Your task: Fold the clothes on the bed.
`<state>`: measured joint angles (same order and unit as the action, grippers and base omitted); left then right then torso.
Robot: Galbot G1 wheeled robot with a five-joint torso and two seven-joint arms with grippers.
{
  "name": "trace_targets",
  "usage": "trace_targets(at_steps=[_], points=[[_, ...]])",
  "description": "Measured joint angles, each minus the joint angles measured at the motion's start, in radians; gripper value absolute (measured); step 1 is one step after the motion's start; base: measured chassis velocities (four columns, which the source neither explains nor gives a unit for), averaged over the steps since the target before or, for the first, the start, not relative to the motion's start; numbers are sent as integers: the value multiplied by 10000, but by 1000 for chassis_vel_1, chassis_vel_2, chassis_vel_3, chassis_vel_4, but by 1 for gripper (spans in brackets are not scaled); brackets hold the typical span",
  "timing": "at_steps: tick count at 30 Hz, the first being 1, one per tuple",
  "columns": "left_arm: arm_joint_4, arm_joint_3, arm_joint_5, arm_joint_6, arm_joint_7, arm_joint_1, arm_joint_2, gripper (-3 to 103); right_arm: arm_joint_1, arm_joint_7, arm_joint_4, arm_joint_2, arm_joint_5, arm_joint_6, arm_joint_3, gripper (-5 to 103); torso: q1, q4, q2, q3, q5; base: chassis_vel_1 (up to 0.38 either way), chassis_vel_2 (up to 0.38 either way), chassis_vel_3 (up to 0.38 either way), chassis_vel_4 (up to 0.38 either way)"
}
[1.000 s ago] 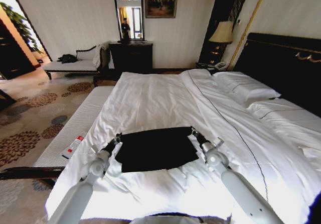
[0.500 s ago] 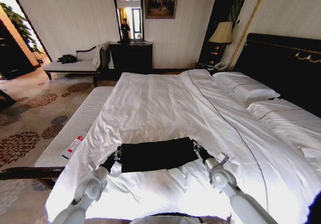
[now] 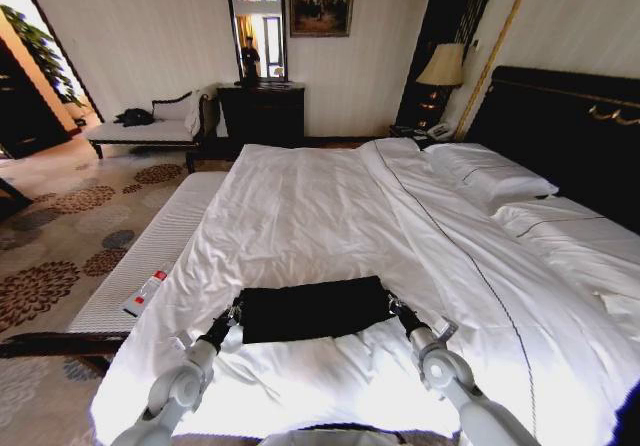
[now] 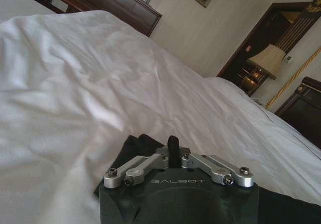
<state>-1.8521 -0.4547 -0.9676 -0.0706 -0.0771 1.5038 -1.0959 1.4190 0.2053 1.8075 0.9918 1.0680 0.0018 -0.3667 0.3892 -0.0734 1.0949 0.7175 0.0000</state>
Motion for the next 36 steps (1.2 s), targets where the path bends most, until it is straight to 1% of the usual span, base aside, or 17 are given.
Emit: trace_targets(at_steps=[1, 2, 3, 4, 6, 10, 11, 13, 14, 15, 17, 18, 19, 23, 25, 29, 36], points=[[-57, -2, 33, 1, 34, 51, -16, 11, 40, 1, 33, 4, -57, 1, -18, 12, 0, -1, 0, 0, 1, 0, 0, 0, 0], [-204, -65, 98, 12, 83, 185, -39, 21, 88, -38, 124, 9, -173, 38, -94, 17, 0, -2, 0, 0, -1, 0, 0, 0, 0], [-343, -181, 145, 28, 93, 315, -62, 21, 110, -90, 231, 9, -237, 81, -163, 22, 0, -2, 0, -1, 0, 0, 0, 0, 0], [-343, -181, 145, 28, 93, 315, -62, 21, 110, -90, 231, 9, -237, 81, -163, 22, 0, -2, 0, -1, 0, 0, 0, 0, 0], [-743, -612, 218, 112, 99, 645, -121, 32, 121, -174, 633, -10, -259, 181, -459, 28, 0, 1, -1, 0, 2, 0, 0, 0, 0], [-1621, -1578, -58, 182, 156, 931, -140, 48, -112, -162, 1485, -219, 388, 187, -1086, 44, 0, 2, -1, 0, 0, 0, 0, 0, 0], [-1972, -1871, -223, 86, 249, 884, -91, 48, -233, -100, 1716, -327, 718, 117, -1227, 50, -1, 5, 0, 0, -2, 0, 0, 0, 0], [-2591, -2236, -307, -443, 728, 438, 138, 59, -688, 201, 2082, -648, 1570, -172, -1353, 61, -1, 3, 0, -1, 3, 0, 0, 0, 0], [-2591, -2236, -307, -443, 728, 438, 138, 59, -688, 201, 2082, -648, 1570, -172, -1353, 61, -1, 3, 0, -1, 3, 0, 0, 0, 0], [-2732, -2202, -174, -758, 1123, 74, 275, 64, -946, 370, 2114, -781, 1826, -313, -1306, 61, -1, 3, -1, 0, 0, 0, 0, 0, 0], [-2774, -1805, 139, -1473, 2122, -790, 547, 76, -1462, 603, 1975, -965, 2040, -579, -990, 71, -1, 0, -1, 0, -2, 0, 0, 0, 0], [-2698, -1518, 273, -1861, 2625, -1216, 662, 76, -1711, 703, 1801, -1022, 2048, -708, -719, 77, 0, -4, -1, 0, -1, 0, 0, 0, 0], [-2698, -1518, 273, -1861, 2625, -1216, 662, 76, -1711, 703, 1801, -1022, 2048, -708, -719, 77, 0, -4, -1, 0, -1, 0, 0, 0, 0], [-2287, -350, 886, -3366, 3938, -2085, 853, 96, -2365, 1364, 1104, -1033, 1613, -1377, 605, 93, 3, -1, -3, 3, 2, 0, 0, 0, 0], [-2176, -78, 1105, -3612, 4094, -2082, 846, 96, -2413, 1496, 924, -989, 1363, -1501, 958, 97, 3, 1, -3, 3, 1, 0, 0, 0, 0], [-1776, 935, 2307, -4153, 4430, -1655, 559, 100, -2263, 1923, 668, -865, 550, -1895, 1882, 100, 0, 1, -2, 1, 1, 0, 0, 0, 0], [-1783, 1735, 3730, -4538, 4582, -806, 253, 100, -1708, 2700, 1059, -985, 232, -2388, 2214, 100, 1, 0, -3, 0, -1, 0, 0, 0, 0]])
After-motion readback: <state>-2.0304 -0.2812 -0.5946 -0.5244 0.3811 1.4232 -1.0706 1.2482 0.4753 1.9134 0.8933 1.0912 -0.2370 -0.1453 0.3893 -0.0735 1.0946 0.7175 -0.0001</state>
